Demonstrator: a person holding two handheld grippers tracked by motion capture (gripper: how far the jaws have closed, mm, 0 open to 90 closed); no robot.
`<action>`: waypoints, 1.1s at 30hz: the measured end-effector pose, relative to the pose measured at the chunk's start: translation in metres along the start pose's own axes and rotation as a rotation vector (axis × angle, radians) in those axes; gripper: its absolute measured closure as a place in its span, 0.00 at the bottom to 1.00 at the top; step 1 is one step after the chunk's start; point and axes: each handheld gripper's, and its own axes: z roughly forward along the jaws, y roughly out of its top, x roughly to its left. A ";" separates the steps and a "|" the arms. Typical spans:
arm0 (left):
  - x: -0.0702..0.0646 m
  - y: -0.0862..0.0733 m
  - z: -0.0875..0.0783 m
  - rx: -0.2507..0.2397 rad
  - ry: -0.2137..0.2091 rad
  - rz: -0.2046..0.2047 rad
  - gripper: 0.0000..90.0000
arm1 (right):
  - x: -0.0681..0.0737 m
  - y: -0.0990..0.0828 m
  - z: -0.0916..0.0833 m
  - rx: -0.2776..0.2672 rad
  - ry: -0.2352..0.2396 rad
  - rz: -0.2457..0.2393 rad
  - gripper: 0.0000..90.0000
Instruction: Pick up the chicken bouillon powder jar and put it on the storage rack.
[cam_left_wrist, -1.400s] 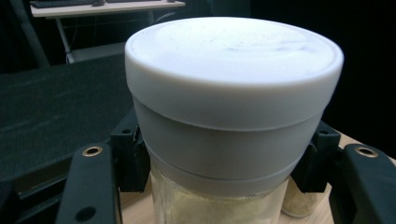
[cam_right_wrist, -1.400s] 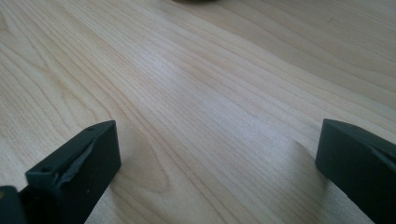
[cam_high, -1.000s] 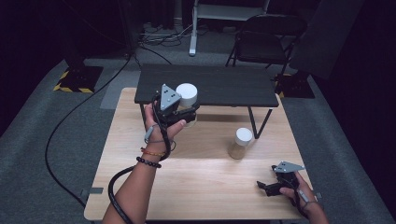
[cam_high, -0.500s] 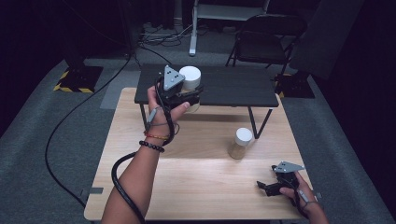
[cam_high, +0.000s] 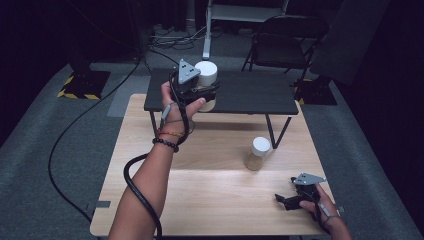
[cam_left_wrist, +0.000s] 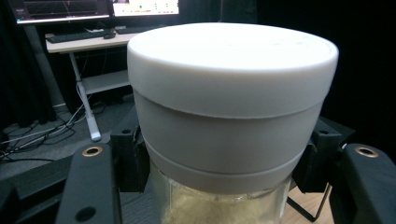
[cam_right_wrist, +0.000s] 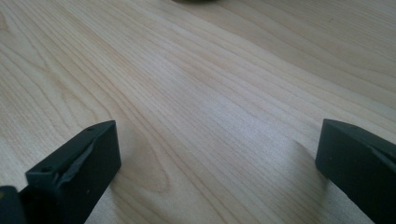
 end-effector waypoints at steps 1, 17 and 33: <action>0.001 0.000 0.001 0.004 0.001 0.000 0.39 | 0.000 0.000 0.000 0.000 0.000 0.000 0.00; 0.023 -0.001 0.026 0.028 0.046 -0.020 0.39 | 0.000 0.000 0.000 -0.001 0.000 -0.001 0.00; 0.033 -0.010 0.039 0.053 0.061 -0.037 0.39 | 0.000 0.000 0.000 -0.001 0.000 -0.001 0.00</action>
